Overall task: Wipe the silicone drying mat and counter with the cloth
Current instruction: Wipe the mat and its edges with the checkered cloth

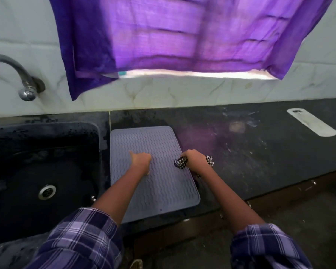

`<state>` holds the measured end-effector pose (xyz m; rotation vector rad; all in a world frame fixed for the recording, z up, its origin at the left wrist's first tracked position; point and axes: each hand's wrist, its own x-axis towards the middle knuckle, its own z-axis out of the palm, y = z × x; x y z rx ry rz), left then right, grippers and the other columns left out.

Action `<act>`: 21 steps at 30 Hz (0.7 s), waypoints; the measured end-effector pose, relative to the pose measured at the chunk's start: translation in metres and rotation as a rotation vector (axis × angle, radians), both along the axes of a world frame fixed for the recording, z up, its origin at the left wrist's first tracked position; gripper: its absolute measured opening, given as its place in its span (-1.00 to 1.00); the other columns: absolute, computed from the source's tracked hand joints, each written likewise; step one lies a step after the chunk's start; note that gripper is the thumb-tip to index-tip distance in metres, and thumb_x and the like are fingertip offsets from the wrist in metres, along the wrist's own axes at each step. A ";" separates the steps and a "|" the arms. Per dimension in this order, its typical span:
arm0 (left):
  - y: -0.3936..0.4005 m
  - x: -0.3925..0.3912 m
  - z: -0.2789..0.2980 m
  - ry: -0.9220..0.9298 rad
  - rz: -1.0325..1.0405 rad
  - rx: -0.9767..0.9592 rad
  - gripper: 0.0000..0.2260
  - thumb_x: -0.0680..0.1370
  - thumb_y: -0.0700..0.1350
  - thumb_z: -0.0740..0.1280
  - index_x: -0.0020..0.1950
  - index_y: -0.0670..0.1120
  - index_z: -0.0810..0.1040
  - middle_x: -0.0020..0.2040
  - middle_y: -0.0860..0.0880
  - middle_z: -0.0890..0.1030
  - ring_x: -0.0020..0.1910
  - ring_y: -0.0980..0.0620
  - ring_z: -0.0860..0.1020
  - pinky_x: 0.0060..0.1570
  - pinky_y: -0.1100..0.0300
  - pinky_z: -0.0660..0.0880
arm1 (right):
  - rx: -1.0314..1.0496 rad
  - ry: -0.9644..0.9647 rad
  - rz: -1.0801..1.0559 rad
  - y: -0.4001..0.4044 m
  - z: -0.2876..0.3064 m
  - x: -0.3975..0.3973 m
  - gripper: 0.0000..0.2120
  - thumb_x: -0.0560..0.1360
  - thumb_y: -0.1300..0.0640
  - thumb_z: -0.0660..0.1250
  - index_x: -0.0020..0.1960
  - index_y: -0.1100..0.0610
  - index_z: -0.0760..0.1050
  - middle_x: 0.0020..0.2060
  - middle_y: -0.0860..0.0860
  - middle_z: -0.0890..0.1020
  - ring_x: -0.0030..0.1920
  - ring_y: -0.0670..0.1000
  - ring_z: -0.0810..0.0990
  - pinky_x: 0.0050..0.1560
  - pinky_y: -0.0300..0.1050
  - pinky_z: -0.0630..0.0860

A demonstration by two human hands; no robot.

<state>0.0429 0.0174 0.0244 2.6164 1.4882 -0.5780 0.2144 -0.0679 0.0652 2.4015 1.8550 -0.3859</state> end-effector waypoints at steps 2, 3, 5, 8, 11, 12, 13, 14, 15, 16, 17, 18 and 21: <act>0.017 -0.003 0.000 -0.087 0.018 0.033 -0.72 0.56 -0.14 0.28 0.27 -0.14 0.53 0.27 -0.11 0.57 0.28 -0.10 0.53 0.31 -0.04 0.40 | 0.054 0.041 -0.014 0.029 0.005 0.001 -0.54 0.45 0.35 0.18 0.28 0.06 0.53 0.21 0.12 0.61 0.24 0.17 0.56 0.17 0.03 0.51; 0.027 -0.004 -0.001 -0.119 0.025 0.044 -0.74 0.58 -0.16 0.25 0.25 -0.16 0.55 0.25 -0.13 0.59 0.27 -0.10 0.55 0.25 0.02 0.44 | 0.077 0.044 -0.020 0.042 0.004 0.002 -0.54 0.45 0.35 0.19 0.28 0.06 0.53 0.21 0.12 0.61 0.24 0.17 0.56 0.17 0.04 0.51; 0.050 -0.005 -0.002 -0.170 0.038 0.042 -0.74 0.59 -0.15 0.23 0.24 -0.17 0.55 0.25 -0.15 0.59 0.26 -0.11 0.54 0.21 0.07 0.47 | 0.111 0.043 -0.040 0.067 0.000 0.007 -0.55 0.46 0.33 0.19 0.29 0.05 0.52 0.22 0.11 0.61 0.24 0.16 0.56 0.17 0.03 0.51; 0.089 0.001 -0.008 -0.252 0.067 0.005 -0.66 0.56 -0.02 0.30 0.27 -0.16 0.52 0.30 -0.15 0.54 0.31 -0.12 0.48 0.26 0.06 0.42 | 0.172 0.031 -0.069 0.104 -0.009 0.021 -0.57 0.45 0.30 0.21 0.25 0.03 0.54 0.17 0.10 0.63 0.21 0.17 0.57 0.13 0.03 0.51; 0.128 0.022 -0.019 -0.313 0.064 -0.043 -0.48 0.51 0.06 0.38 0.39 -0.16 0.42 0.39 -0.15 0.45 0.39 -0.12 0.39 0.34 0.04 0.35 | 0.240 -0.056 -0.048 0.143 -0.016 0.036 -0.63 0.48 0.24 0.21 0.22 0.00 0.56 0.13 0.08 0.62 0.20 0.16 0.54 0.13 0.03 0.47; 0.139 0.032 -0.023 -0.313 0.043 -0.056 -0.40 0.47 0.07 0.42 0.42 -0.16 0.37 0.42 -0.14 0.41 0.42 -0.11 0.37 0.39 0.03 0.30 | 0.243 -0.078 -0.026 0.158 -0.019 0.040 -0.63 0.48 0.24 0.21 0.23 -0.01 0.55 0.14 0.07 0.61 0.21 0.15 0.52 0.14 0.03 0.45; 0.149 0.042 -0.026 -0.297 0.009 -0.070 -0.32 0.44 0.09 0.45 0.46 -0.15 0.33 0.45 -0.14 0.37 0.45 -0.10 0.32 0.45 0.00 0.21 | 0.237 -0.087 0.002 0.174 -0.021 0.042 -0.61 0.47 0.26 0.22 0.24 -0.01 0.55 0.16 0.07 0.59 0.22 0.15 0.51 0.15 0.03 0.43; 0.157 0.051 -0.030 -0.259 -0.036 -0.084 -0.24 0.41 0.12 0.46 0.49 -0.15 0.27 0.49 -0.13 0.32 0.49 -0.09 0.26 0.50 -0.06 0.08 | 0.225 -0.083 0.037 0.190 -0.025 0.042 -0.60 0.47 0.26 0.22 0.24 -0.01 0.54 0.17 0.07 0.58 0.23 0.15 0.49 0.15 0.03 0.42; 0.163 0.059 -0.033 -0.204 -0.084 -0.097 -0.16 0.38 0.16 0.47 0.52 -0.15 0.21 0.51 -0.13 0.27 0.52 -0.08 0.20 0.52 -0.11 -0.06 | 0.209 -0.072 0.077 0.205 -0.029 0.041 -0.61 0.47 0.26 0.22 0.23 -0.01 0.55 0.17 0.08 0.58 0.23 0.15 0.49 0.15 0.03 0.41; 0.169 0.063 -0.036 -0.155 -0.123 -0.116 -0.11 0.35 0.19 0.48 0.53 -0.14 0.19 0.52 -0.12 0.26 0.53 -0.06 0.19 0.51 -0.15 -0.16 | 0.179 -0.056 0.111 0.218 -0.034 0.037 -0.63 0.48 0.24 0.23 0.22 -0.02 0.56 0.17 0.08 0.59 0.23 0.15 0.50 0.17 0.03 0.41; 0.174 0.065 -0.040 -0.134 -0.143 -0.147 -0.10 0.32 0.22 0.48 0.53 -0.12 0.21 0.52 -0.10 0.29 0.53 -0.04 0.21 0.49 -0.18 -0.22 | 0.134 -0.036 0.138 0.229 -0.040 0.032 -0.65 0.48 0.22 0.25 0.22 -0.03 0.57 0.17 0.08 0.60 0.23 0.15 0.51 0.19 0.03 0.42; 0.179 0.065 -0.042 -0.144 -0.141 -0.178 -0.11 0.29 0.24 0.49 0.51 -0.08 0.26 0.49 -0.07 0.35 0.51 -0.01 0.26 0.48 -0.21 -0.25 | 0.086 -0.023 0.158 0.237 -0.046 0.026 -0.65 0.49 0.21 0.26 0.23 -0.03 0.56 0.19 0.08 0.60 0.24 0.15 0.51 0.22 0.04 0.42; 0.188 0.064 -0.043 -0.180 -0.118 -0.177 -0.21 0.22 0.30 0.50 0.36 -0.03 0.48 0.29 -0.03 0.57 0.37 0.00 0.44 0.47 -0.22 -0.28 | 0.038 -0.059 0.163 0.243 -0.065 0.020 -0.64 0.52 0.22 0.21 0.27 -0.02 0.53 0.21 0.07 0.57 0.26 0.14 0.47 0.23 0.04 0.39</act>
